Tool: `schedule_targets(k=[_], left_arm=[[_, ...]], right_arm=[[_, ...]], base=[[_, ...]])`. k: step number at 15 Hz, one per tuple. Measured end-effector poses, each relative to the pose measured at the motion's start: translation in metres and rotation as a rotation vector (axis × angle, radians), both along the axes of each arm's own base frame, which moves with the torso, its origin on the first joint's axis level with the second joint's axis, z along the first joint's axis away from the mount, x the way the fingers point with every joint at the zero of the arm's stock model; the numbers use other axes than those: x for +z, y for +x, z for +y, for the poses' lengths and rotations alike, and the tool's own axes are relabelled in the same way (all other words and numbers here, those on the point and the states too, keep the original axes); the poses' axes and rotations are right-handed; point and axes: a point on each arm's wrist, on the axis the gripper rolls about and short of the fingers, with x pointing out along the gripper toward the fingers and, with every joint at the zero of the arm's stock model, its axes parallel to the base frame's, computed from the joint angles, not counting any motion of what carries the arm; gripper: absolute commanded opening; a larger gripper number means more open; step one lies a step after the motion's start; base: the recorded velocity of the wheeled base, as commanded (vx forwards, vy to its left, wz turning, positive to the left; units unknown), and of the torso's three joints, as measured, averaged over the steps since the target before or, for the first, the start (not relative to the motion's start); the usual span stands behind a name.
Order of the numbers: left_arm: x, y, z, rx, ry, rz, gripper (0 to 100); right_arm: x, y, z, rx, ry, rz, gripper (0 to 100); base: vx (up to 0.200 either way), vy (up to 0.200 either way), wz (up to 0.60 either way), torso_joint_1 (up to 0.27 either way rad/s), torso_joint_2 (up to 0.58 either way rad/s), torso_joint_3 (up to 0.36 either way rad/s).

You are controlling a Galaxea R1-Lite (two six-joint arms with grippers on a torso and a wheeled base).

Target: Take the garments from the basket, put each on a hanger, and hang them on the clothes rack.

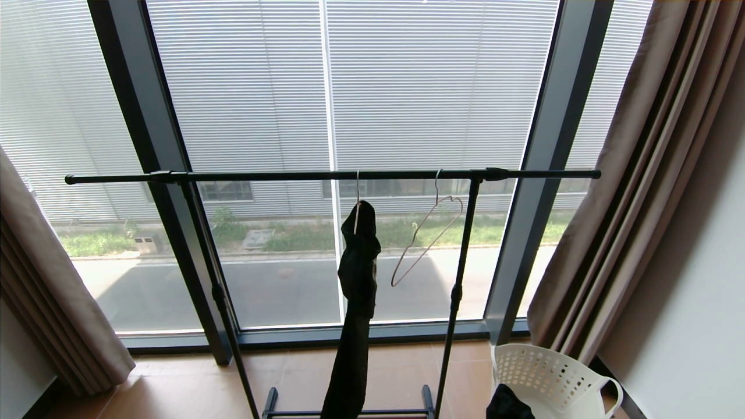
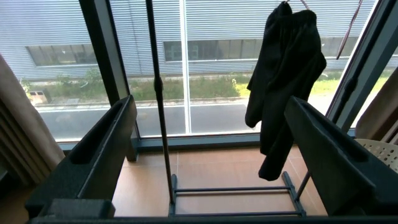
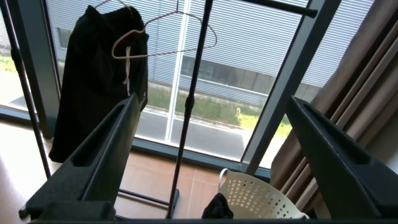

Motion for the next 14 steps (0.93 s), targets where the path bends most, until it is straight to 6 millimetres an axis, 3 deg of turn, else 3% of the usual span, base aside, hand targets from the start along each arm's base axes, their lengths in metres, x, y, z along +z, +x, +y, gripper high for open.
schedule_targets(k=[7, 14], left_arm=[[0.0000, -0.0001, -0.0001, -0.006, 0.002, -0.001, 100], [0.0000, -0.0001, -0.0002, -0.009, 0.002, -0.001, 100]], right_arm=[[-0.0006, 0.0001, -0.0005, -0.023, 0.000, 0.006, 100], [-0.0005, 0.0001, -0.0005, -0.020, 0.001, 0.005, 100]], base=[[0.000, 0.000, 0.00, 0.000, 0.00, 0.000], [0.000, 0.000, 0.00, -0.131, 0.32, 0.181]])
